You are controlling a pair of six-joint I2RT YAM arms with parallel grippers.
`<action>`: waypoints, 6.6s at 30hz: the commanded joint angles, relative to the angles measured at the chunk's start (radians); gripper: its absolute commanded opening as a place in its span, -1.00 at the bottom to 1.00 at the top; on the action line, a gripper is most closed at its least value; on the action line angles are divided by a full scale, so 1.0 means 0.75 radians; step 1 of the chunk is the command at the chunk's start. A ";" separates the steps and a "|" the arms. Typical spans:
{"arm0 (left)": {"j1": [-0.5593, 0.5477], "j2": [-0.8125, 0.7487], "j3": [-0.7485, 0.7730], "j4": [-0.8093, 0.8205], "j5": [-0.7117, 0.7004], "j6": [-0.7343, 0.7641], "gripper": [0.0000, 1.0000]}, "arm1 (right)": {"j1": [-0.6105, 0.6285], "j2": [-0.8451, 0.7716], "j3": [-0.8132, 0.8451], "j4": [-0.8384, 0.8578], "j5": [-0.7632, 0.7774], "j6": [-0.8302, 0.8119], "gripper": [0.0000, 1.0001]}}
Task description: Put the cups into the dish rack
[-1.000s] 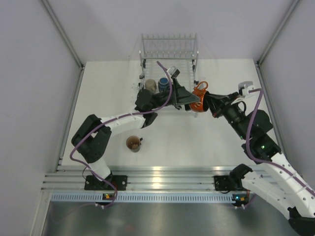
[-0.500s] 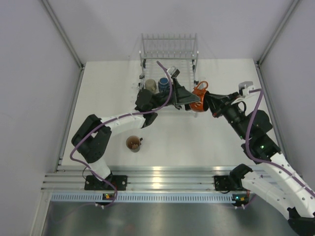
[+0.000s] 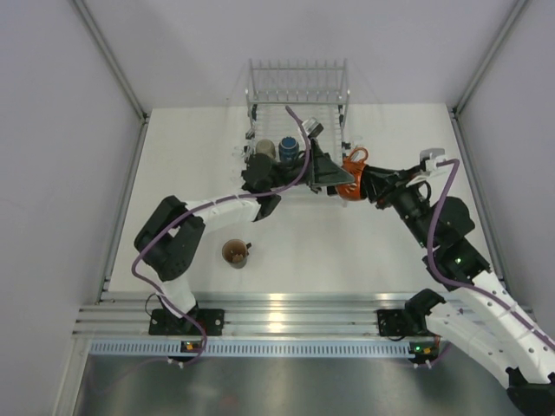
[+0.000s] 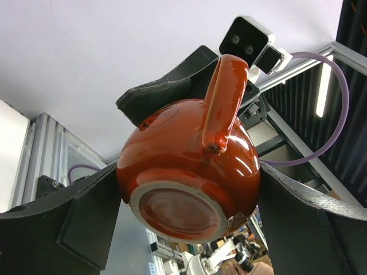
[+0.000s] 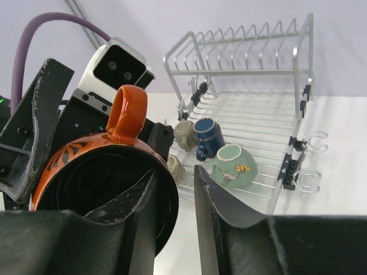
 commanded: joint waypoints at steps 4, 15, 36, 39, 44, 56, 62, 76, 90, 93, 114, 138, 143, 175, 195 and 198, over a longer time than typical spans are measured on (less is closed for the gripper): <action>0.038 0.025 0.091 0.276 0.148 -0.013 -1.00 | -0.050 -0.051 -0.032 0.051 0.176 -0.007 -0.40; 0.116 0.146 0.138 0.293 0.150 -0.013 -1.00 | -0.050 -0.148 -0.046 -0.010 0.223 -0.022 -0.38; 0.265 0.036 0.361 -0.965 0.025 0.969 -1.00 | -0.050 -0.184 -0.085 -0.065 0.290 -0.042 -0.37; 0.269 0.042 0.480 -1.301 -0.122 1.191 -1.00 | -0.050 -0.186 -0.089 -0.069 0.296 -0.046 -0.37; 0.257 0.093 0.623 -1.595 -0.347 1.447 -1.00 | -0.052 -0.182 -0.102 -0.067 0.286 -0.046 -0.37; 0.161 0.220 0.797 -1.930 -0.662 1.687 -1.00 | -0.061 -0.180 -0.126 -0.063 0.307 -0.056 -0.36; 0.112 0.322 0.942 -2.092 -0.744 1.750 -1.00 | -0.063 -0.193 -0.134 -0.055 0.303 -0.052 -0.36; 0.060 0.494 1.171 -2.340 -0.895 1.867 -1.00 | -0.069 -0.221 -0.151 -0.051 0.301 -0.060 -0.35; 0.040 0.610 1.302 -2.507 -0.995 1.969 -1.00 | -0.071 -0.250 -0.161 -0.051 0.301 -0.064 -0.35; 0.032 0.639 1.341 -2.563 -1.040 1.998 -1.00 | -0.073 -0.246 -0.163 -0.049 0.301 -0.064 -0.34; -0.021 0.717 1.443 -2.718 -1.221 2.090 -1.00 | -0.075 -0.238 -0.163 -0.045 0.292 -0.054 -0.33; -0.064 0.760 1.435 -2.718 -1.249 2.106 0.25 | -0.075 -0.266 -0.153 -0.077 0.303 -0.058 -0.32; -0.064 0.762 1.431 -2.722 -1.253 2.098 0.83 | -0.077 -0.266 -0.151 -0.078 0.301 -0.056 -0.32; -0.107 0.555 1.517 -2.692 -1.341 2.078 0.97 | -0.077 -0.279 -0.147 -0.086 0.311 -0.054 -0.29; 0.270 -0.448 0.289 -1.807 -0.912 1.677 0.97 | -0.069 0.265 -0.059 0.059 -0.116 -0.003 -0.24; 0.363 -0.688 0.061 -1.734 -1.048 1.709 0.97 | -0.014 0.404 -0.024 0.125 -0.166 0.003 -0.24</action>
